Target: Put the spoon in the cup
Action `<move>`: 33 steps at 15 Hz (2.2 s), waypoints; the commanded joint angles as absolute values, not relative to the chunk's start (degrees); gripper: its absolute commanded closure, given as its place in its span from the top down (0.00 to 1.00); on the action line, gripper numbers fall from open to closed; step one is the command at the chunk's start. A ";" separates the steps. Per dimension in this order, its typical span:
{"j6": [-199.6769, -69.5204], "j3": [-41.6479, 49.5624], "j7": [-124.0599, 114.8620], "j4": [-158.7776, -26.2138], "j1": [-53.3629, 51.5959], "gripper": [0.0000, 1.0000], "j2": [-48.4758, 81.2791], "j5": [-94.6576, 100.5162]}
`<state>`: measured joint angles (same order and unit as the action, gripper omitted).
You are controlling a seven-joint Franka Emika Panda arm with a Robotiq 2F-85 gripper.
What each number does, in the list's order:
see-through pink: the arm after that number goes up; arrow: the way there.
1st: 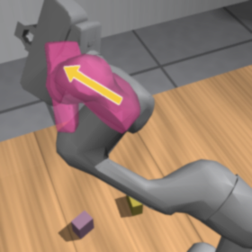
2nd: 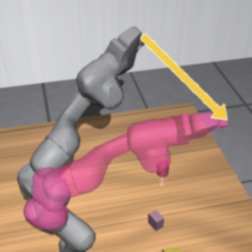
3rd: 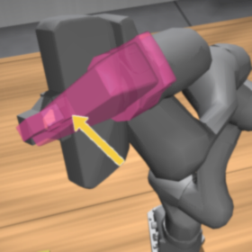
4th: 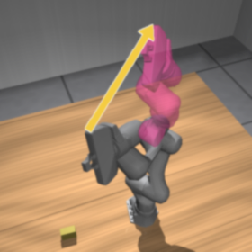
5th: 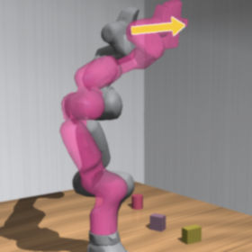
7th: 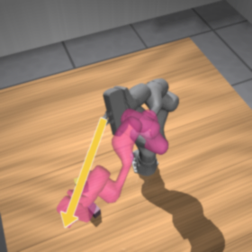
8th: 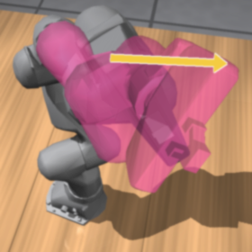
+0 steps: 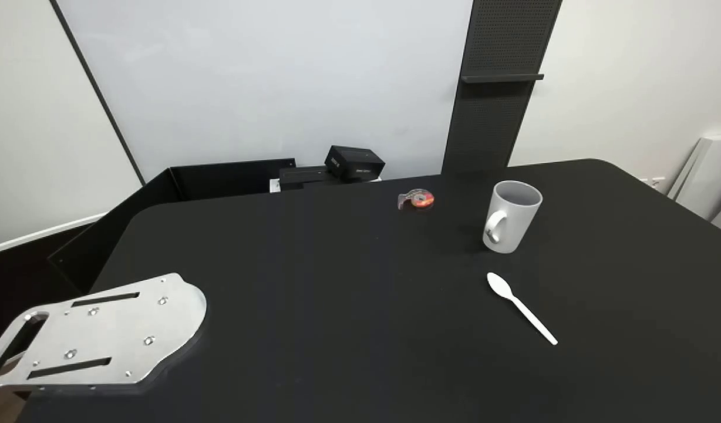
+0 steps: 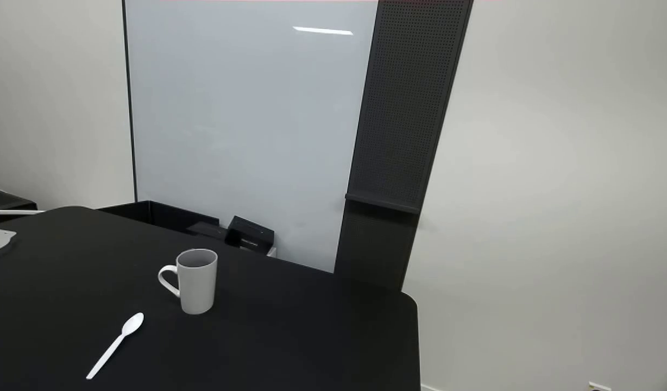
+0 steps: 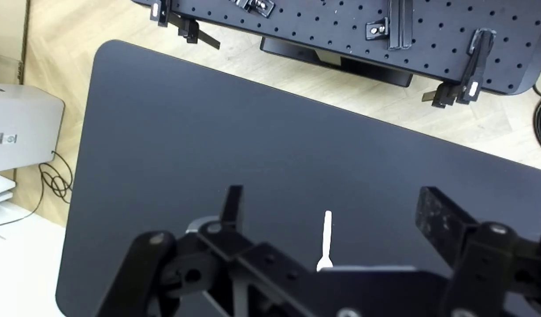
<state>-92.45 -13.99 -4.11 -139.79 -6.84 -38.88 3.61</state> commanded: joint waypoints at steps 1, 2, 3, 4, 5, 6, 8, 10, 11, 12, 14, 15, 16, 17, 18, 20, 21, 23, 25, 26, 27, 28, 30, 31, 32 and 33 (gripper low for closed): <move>-99.43 -11.56 -3.01 -139.81 -7.33 1.00 -36.79 5.45; -101.89 -11.01 -2.54 -139.84 -7.19 1.00 -36.11 5.86; -104.35 -10.14 -1.50 -139.98 -7.26 1.00 -35.35 5.74; -106.41 -9.48 -1.10 -140.08 -7.09 1.00 -34.50 5.63; -108.71 -8.63 -0.46 -140.41 -6.95 1.00 -33.57 5.25; -110.49 -7.87 0.12 -140.59 -6.86 1.00 -32.55 4.92; -113.78 -6.73 0.59 -140.96 -6.38 1.00 -30.22 4.84; -116.68 -5.96 0.63 -140.97 -5.79 1.00 -27.42 5.02; -118.11 -5.80 0.40 -140.96 -5.47 1.00 -26.03 5.22; -119.69 -5.67 0.42 -140.93 -5.24 1.00 -24.52 5.36; -123.86 -5.01 2.41 -141.11 -5.40 1.00 -21.46 4.90; -125.62 -4.81 3.46 -140.89 -5.53 1.00 -19.92 4.65; -128.02 -4.38 4.84 -140.89 -5.79 1.00 -18.02 3.84; -129.59 -4.23 5.74 -140.47 -5.87 1.00 -16.22 3.29; -131.58 -4.19 6.44 -140.29 -5.86 1.00 -14.22 2.96; -134.50 -4.33 7.24 -139.53 -5.81 1.00 -10.45 2.49; -135.74 -4.38 7.91 -139.16 -5.89 1.00 -8.72 2.00; -137.41 -4.51 9.19 -138.47 -5.96 1.00 -5.67 1.30; -138.70 -4.86 9.22 -137.90 -5.76 1.00 -3.07 1.78; -139.55 -5.01 8.58 -137.87 -5.66 1.00 -1.92 2.28; -139.77 -5.13 7.86 -137.60 -5.58 1.00 -0.97 2.82; -140.26 -5.14 7.86 -137.56 -5.60 1.00 -0.01 2.52; -140.81 -5.24 8.03 -137.17 -5.62 1.00 1.69 2.31; -141.11 -5.33 8.01 -136.84 -5.66 1.00 2.50 2.20; -141.29 -5.43 7.70 -136.53 -5.70 1.00 3.22 2.42; -141.60 -5.54 7.67 -136.30 -5.75 1.00 3.89 2.48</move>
<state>-141.25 -5.19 8.25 -138.47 -5.58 1.32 2.34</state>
